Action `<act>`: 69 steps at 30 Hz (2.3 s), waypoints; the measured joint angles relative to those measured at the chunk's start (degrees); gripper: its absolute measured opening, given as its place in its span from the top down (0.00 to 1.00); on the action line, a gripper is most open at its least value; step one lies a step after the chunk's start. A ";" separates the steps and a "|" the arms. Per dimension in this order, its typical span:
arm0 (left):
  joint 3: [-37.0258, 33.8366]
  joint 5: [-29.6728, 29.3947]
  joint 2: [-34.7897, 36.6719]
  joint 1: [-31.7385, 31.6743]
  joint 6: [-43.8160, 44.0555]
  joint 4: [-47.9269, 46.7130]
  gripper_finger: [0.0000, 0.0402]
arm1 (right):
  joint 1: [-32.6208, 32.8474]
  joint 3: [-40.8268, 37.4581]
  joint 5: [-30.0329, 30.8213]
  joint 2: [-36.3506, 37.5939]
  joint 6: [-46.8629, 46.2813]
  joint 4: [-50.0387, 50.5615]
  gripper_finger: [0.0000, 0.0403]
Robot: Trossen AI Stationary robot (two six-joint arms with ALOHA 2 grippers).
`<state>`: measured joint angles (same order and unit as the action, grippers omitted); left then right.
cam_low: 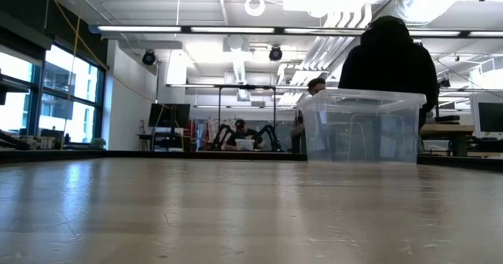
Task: Roll bandage
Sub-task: Close the transparent zip bag
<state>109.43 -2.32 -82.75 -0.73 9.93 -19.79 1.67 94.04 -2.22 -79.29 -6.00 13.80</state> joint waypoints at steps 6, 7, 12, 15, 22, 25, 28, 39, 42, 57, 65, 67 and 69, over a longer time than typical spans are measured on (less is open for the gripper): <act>-0.04 0.34 -3.14 0.00 0.35 -2.65 0.88 | 0.00 0.02 -0.01 0.00 -0.22 0.07 1.00; -0.04 0.34 -3.37 0.07 0.35 -4.08 0.88 | 0.00 0.02 -0.08 0.00 -0.54 0.14 1.00; -0.04 -1.16 -3.49 0.07 0.36 -11.93 0.92 | 0.02 0.02 -0.33 0.07 -0.61 0.02 1.00; -0.04 -1.13 -3.55 0.07 0.00 -14.48 0.93 | 0.00 0.07 -0.31 0.76 -0.45 -0.99 1.00; -0.07 -1.68 -1.28 0.09 -2.09 -13.63 0.95 | -0.02 0.11 -0.22 0.98 0.00 -0.76 1.00; -0.06 -0.91 -0.25 0.09 -5.83 -8.50 0.92 | 0.00 0.11 -0.24 1.07 0.00 -0.33 1.00; -0.04 2.88 -0.11 0.09 -8.33 -2.85 0.85 | 0.00 0.11 -0.23 1.01 0.00 0.40 1.00; -0.09 4.51 -4.33 0.09 -8.70 -1.63 0.55 | -0.02 0.09 -0.22 1.01 -0.57 0.40 1.00; -0.07 4.41 -4.58 0.22 -8.70 -1.51 0.58 | -0.02 0.07 -0.22 1.01 -0.70 0.39 1.00; -0.02 2.62 -4.59 1.42 -9.25 -2.91 0.97 | 0.00 0.03 -0.23 1.01 -1.07 0.40 1.00; -0.66 1.05 -4.70 2.36 -8.41 -3.32 0.93 | 0.04 -0.04 -0.42 1.01 -1.07 -2.28 1.00; -0.68 0.39 -4.71 2.57 -8.06 -3.55 0.93 | 0.04 -0.04 -0.42 1.08 -1.07 -2.30 1.00; -0.70 0.83 -4.73 2.62 -8.53 -3.54 0.91 | 0.02 -0.07 -0.42 1.30 -1.07 -2.46 1.00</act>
<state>108.73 -1.49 -87.48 1.89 1.41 -23.33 1.69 93.97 -2.63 -77.99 -7.07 11.34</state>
